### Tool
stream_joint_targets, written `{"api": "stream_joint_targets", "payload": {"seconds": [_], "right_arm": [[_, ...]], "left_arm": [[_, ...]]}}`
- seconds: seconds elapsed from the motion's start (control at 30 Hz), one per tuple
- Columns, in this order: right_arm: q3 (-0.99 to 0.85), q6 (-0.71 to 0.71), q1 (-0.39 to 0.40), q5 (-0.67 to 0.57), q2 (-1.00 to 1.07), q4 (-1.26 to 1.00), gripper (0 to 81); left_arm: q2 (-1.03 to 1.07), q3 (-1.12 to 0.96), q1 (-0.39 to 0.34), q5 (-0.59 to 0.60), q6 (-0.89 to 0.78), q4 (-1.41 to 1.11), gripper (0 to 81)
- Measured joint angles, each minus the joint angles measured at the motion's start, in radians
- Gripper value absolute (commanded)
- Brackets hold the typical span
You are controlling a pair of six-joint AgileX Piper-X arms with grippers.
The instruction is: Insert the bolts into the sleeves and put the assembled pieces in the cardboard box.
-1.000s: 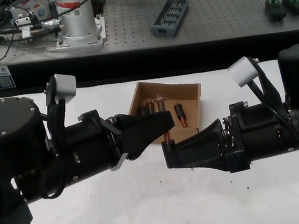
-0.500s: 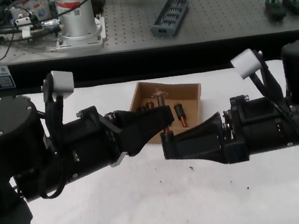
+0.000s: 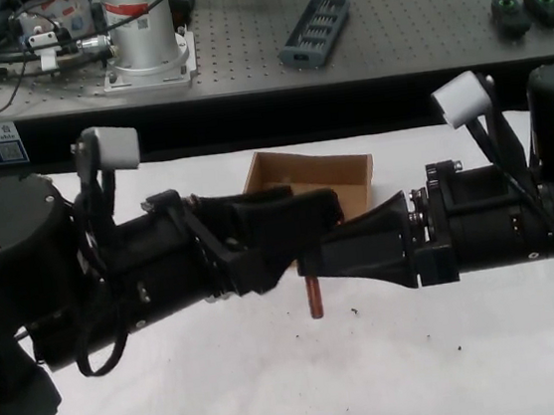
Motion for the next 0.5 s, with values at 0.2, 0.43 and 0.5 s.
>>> {"api": "stream_joint_targets", "payload": {"seconds": [0.2, 0.43, 0.5], "right_arm": [[-0.005, 0.007, -0.041, 0.031, 0.000, -0.039, 2.3], [-0.119, 0.014, -0.159, 0.106, 0.092, -0.063, 2.3], [-0.174, 0.017, -0.180, 0.117, 0.173, -0.068, 2.3]], "left_arm": [[-0.004, -0.071, 0.124, -0.029, 0.126, -0.013, 48.2], [-0.080, -0.134, 0.219, 0.027, 0.135, 0.178, 41.9], [-0.137, -0.135, 0.181, 0.043, 0.143, 0.254, 41.9]]}}
